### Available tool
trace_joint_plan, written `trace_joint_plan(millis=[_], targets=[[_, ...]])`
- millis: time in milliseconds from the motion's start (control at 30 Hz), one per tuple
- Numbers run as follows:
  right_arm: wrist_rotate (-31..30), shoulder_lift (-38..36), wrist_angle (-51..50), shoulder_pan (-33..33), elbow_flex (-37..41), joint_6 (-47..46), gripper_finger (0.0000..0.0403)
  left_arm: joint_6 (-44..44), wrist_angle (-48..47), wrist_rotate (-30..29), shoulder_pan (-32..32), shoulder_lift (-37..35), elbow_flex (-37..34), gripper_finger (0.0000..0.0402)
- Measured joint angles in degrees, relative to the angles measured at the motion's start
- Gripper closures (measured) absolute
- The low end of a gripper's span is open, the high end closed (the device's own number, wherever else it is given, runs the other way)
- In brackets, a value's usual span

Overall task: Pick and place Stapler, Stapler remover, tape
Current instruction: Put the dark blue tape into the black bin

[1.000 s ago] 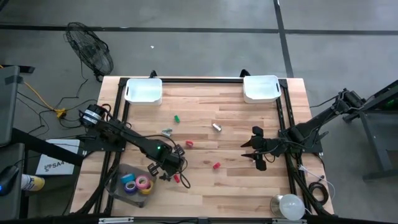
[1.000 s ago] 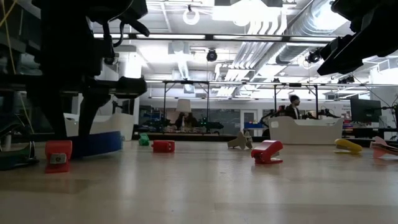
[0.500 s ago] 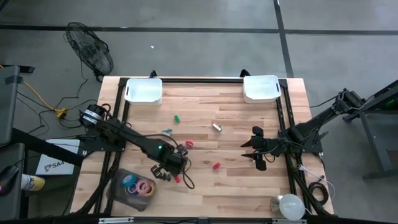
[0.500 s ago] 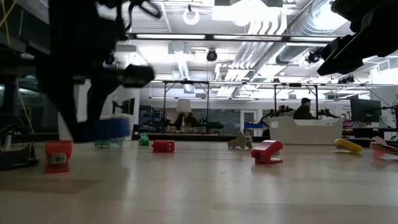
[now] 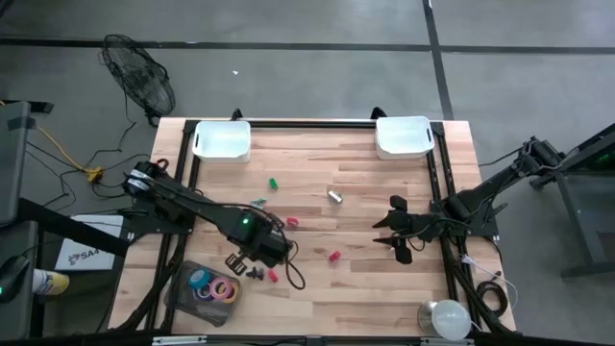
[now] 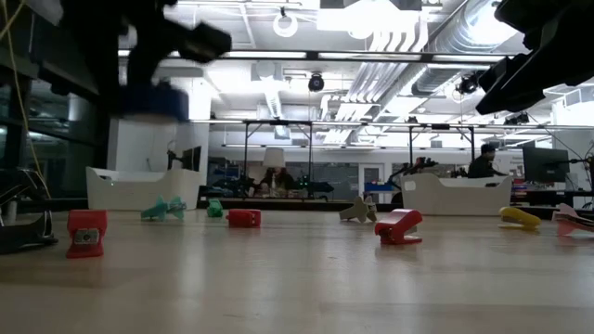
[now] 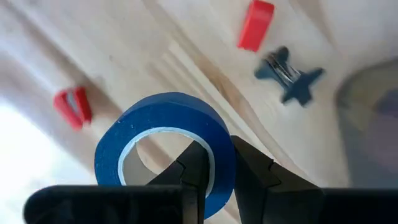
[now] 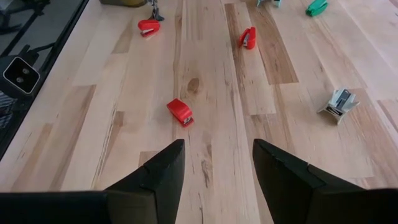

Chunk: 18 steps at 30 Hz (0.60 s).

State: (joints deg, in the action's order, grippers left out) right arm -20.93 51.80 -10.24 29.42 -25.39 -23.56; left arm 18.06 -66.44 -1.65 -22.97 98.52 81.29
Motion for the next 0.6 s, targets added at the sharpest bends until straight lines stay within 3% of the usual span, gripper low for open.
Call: trace_joint_plan(millis=[300,600], targets=[[0.2,0.0,-0.1,0.0,0.0,-0.3,0.0222,-10.7,-14.7,1.3,-7.7,0.0,12.2,0.0351],[0.3,0.0,-0.2,0.0,0.0,-1.1,0.0222,-27.4,-17.3,1.2,-21.1,0.0,13.2,0.0351]])
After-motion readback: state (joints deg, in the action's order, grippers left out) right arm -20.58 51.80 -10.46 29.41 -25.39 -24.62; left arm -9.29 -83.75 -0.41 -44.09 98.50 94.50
